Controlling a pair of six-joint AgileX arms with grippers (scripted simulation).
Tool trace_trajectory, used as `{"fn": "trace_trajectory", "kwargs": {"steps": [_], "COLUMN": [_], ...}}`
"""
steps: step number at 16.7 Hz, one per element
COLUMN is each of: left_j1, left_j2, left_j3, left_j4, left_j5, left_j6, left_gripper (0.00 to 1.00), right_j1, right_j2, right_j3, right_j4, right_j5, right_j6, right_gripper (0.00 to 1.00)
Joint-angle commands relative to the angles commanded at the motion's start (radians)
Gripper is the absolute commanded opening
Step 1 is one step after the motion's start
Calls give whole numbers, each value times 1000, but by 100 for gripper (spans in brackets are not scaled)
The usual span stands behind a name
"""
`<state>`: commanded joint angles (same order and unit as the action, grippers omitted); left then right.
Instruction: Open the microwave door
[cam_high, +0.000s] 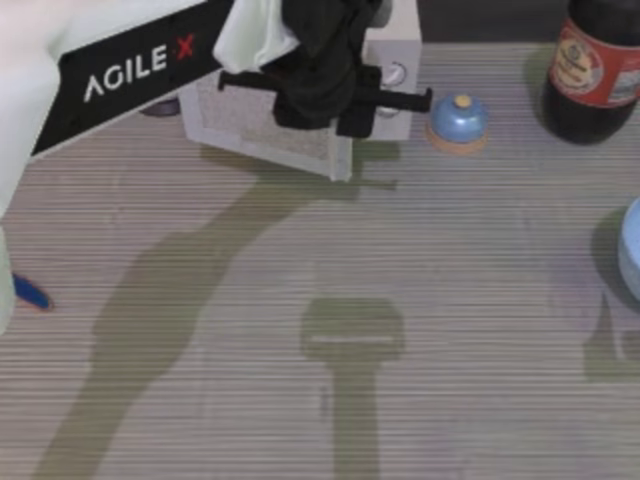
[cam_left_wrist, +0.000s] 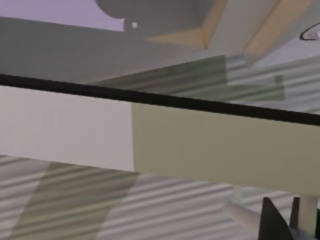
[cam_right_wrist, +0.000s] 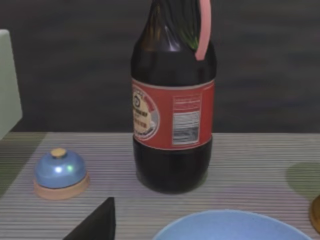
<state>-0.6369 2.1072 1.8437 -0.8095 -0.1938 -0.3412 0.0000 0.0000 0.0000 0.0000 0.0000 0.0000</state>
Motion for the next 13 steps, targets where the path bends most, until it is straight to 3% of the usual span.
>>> {"fn": "trace_trajectory", "kwargs": {"steps": [13], "left_j1": [16], "left_j2": [-80], "left_j3": [-121], "left_j4": [57], "left_j5": [50], "left_j6": [94], "left_gripper": [0], "right_j1": [0], "right_j2": [0], "right_j3": [0], "right_j4": [0], "right_j5": [0], "right_j6": [0], "right_gripper": [100]}}
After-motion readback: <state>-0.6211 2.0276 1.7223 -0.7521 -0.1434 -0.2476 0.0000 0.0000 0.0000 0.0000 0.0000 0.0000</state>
